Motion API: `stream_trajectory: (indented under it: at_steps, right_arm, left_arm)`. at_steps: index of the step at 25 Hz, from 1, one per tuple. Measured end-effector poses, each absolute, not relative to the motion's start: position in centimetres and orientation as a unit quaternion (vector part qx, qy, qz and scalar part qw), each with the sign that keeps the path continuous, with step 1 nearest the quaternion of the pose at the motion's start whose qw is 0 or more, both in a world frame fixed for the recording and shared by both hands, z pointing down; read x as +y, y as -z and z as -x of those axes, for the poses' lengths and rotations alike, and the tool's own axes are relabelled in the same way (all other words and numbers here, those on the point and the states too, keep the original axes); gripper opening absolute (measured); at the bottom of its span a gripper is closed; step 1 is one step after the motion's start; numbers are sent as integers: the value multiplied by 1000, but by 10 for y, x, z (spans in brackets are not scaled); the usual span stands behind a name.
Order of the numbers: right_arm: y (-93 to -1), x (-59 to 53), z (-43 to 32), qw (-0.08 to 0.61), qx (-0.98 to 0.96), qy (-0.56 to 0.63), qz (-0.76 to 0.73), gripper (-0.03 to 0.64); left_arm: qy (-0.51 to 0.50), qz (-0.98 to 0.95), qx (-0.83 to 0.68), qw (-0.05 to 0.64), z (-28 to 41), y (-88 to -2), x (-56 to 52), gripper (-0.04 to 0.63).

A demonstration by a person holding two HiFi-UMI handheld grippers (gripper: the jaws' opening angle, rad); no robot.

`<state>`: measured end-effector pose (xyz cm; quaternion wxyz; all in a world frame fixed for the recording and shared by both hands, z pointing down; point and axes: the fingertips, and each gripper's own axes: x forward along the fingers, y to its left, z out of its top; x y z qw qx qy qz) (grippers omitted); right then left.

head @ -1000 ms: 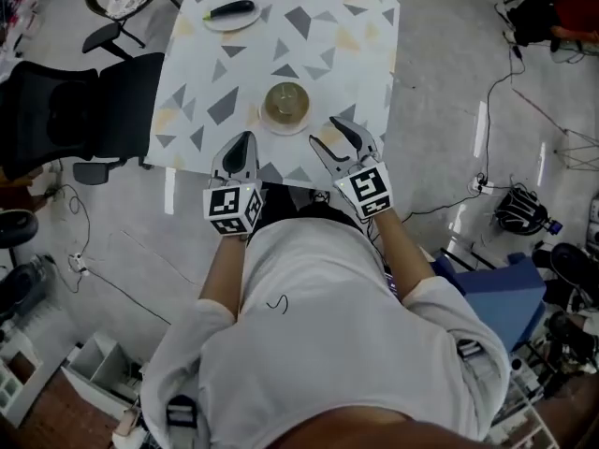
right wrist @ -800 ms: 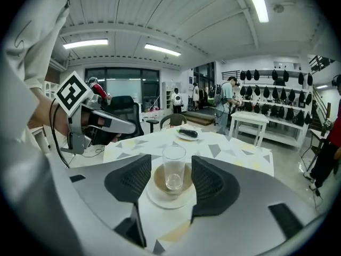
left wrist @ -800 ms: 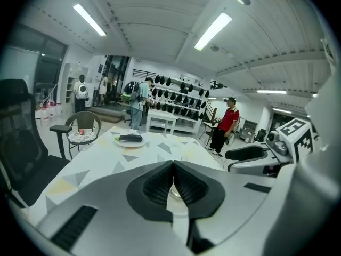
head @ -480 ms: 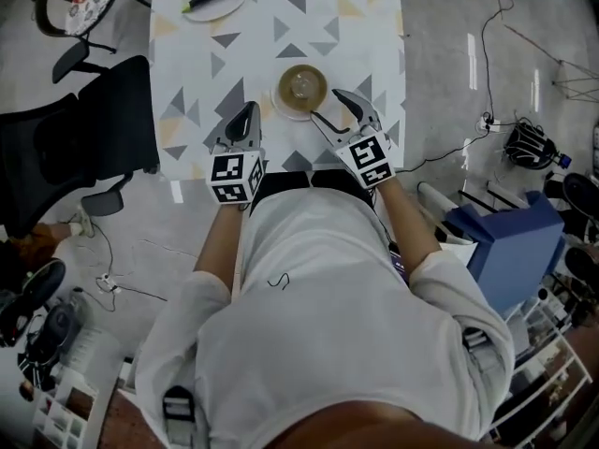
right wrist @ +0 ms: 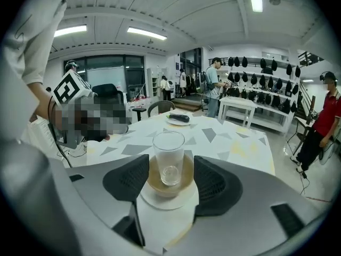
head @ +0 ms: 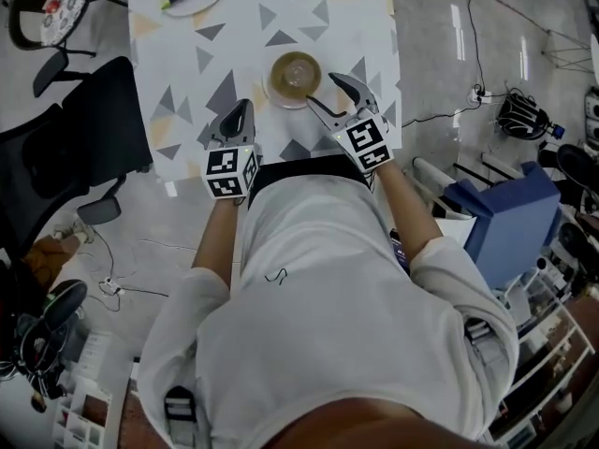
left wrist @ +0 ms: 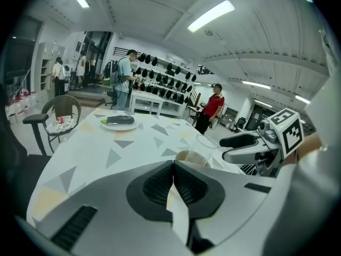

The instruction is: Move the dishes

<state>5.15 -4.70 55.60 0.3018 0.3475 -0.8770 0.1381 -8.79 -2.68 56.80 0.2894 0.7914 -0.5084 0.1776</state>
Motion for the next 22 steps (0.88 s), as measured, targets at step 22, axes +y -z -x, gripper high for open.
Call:
stream_trajectory:
  at_steps: [22]
  right_arm:
    - [-605,-76,-1,329,-903,-119,-248,311]
  left_arm:
    - [-144,-697,-624,323,139,-565,22,20]
